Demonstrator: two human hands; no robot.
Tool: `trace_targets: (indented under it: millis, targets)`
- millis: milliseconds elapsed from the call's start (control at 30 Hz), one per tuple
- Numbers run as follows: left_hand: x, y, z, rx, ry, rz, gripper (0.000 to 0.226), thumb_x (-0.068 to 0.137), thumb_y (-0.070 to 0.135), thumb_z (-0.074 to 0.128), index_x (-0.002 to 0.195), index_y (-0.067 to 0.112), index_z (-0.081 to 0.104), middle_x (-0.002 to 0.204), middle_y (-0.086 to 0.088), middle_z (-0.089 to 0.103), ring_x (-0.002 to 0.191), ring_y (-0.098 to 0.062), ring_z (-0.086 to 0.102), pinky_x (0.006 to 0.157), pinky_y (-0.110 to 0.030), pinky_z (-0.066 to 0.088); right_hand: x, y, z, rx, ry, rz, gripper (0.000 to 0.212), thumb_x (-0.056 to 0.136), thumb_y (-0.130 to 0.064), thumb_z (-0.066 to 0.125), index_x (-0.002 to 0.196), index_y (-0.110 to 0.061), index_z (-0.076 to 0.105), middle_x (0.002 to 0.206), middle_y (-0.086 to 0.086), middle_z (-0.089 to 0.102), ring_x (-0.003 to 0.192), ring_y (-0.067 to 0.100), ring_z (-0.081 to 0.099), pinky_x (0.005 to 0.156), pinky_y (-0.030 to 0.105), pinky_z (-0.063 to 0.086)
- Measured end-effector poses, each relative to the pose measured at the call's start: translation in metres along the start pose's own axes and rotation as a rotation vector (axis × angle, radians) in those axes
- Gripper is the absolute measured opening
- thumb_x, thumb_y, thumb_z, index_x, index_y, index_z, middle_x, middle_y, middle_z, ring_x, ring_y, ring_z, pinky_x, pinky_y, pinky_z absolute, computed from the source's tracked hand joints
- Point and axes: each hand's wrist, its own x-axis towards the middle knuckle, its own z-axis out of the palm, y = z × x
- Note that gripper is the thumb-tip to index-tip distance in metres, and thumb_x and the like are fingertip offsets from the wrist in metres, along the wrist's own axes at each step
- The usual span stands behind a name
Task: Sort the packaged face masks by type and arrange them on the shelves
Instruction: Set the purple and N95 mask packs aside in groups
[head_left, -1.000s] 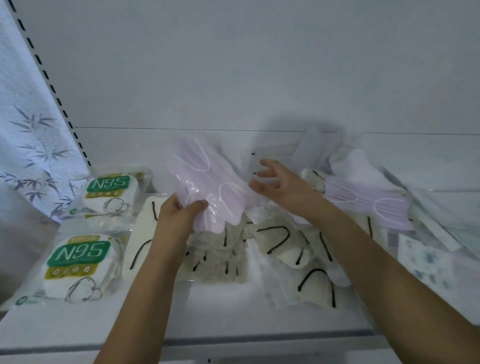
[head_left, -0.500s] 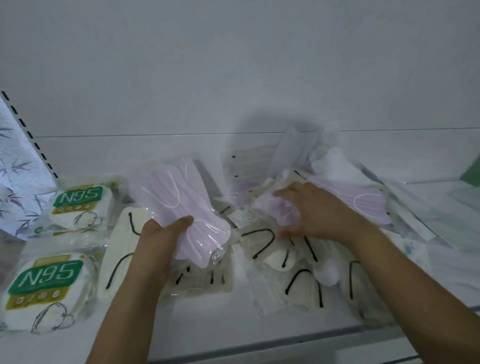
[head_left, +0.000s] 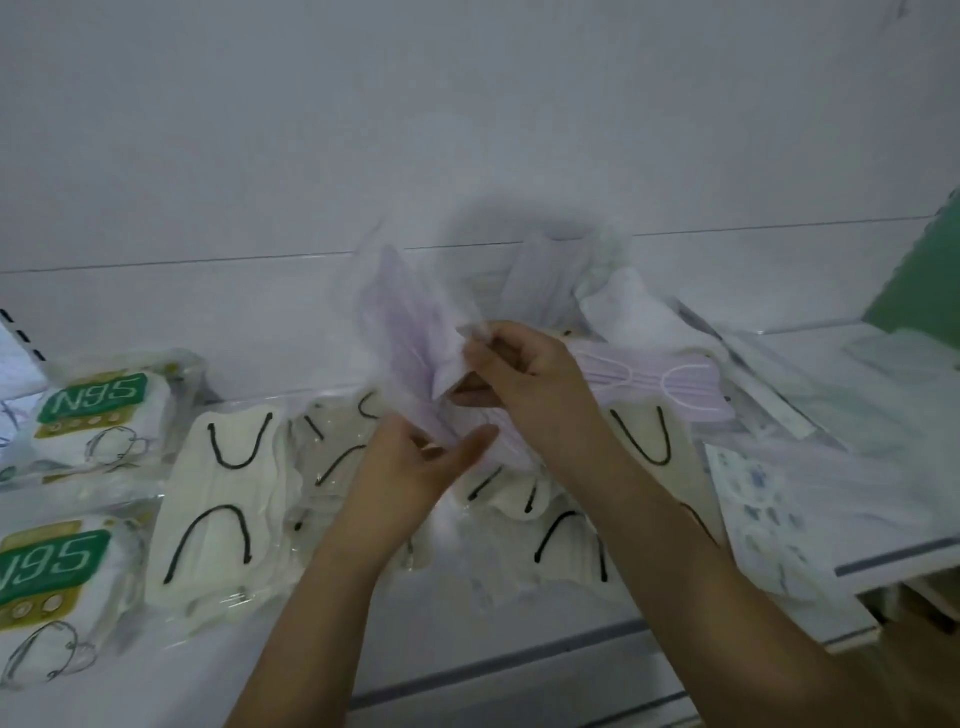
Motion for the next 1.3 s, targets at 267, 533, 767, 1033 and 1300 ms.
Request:
trace_targets:
  millis: [267,533,767,1033,1300]
  targets:
    - [0.014,-0.026,-0.011,-0.338,0.51,-0.321,0.003,0.091,0.014,0.066,0.09,0.013,0.069,0.073,0.003,0.07,0.068,-0.017,0.068,0.064,-0.028,0.052,0.014,0.054,-0.155,-1.341,0.177,0.011,0.062,0.093,-0.041,0.057,0.147,-0.016,0.042,0.144,0.011,0.051,0.13,0.032,0.048,0.109,0.041,0.034]
    - [0.027,-0.013,-0.027,-0.412,0.679,-0.179,0.029,0.087,0.008,0.065,0.117,0.009,0.066,0.092,0.009,0.073,0.075,-0.005,0.068,0.068,-0.026,0.053,0.03,0.034,-0.19,-1.291,0.6,-0.226,0.033,0.085,-0.046,0.055,0.078,-0.018,0.07,0.086,0.013,0.069,0.079,0.033,0.059,0.064,0.032,0.036]
    - [0.02,-0.014,-0.034,-0.371,0.65,-0.187,0.008,0.091,0.013,0.068,0.094,0.021,0.07,0.09,0.007,0.075,0.087,-0.016,0.071,0.091,-0.042,0.055,0.026,-0.031,-0.104,-0.428,0.524,-0.406,0.019,0.093,-0.034,0.064,0.087,-0.019,0.054,0.064,-0.015,0.05,0.058,-0.004,0.044,0.059,0.014,0.036]
    - [-0.002,0.007,-0.039,-0.383,0.321,-0.158,0.028,0.084,0.052,0.069,0.099,0.031,0.079,0.111,0.001,0.077,0.111,-0.021,0.07,0.103,-0.046,0.05,0.016,0.024,0.02,-0.43,0.009,-0.138,0.028,0.077,-0.042,0.079,0.086,-0.026,0.057,0.088,-0.018,0.059,0.077,-0.008,0.054,0.069,0.006,0.038]
    - [-0.013,-0.017,-0.049,-0.367,0.416,-0.273,0.048,0.08,0.009,0.076,0.127,0.009,0.064,0.114,-0.008,0.075,0.106,-0.028,0.072,0.087,-0.039,0.058,-0.019,0.037,-0.006,-0.844,-0.056,-0.135,0.096,0.077,-0.079,0.048,0.153,-0.035,0.009,0.154,-0.001,0.032,0.139,0.021,0.036,0.115,0.046,0.03]
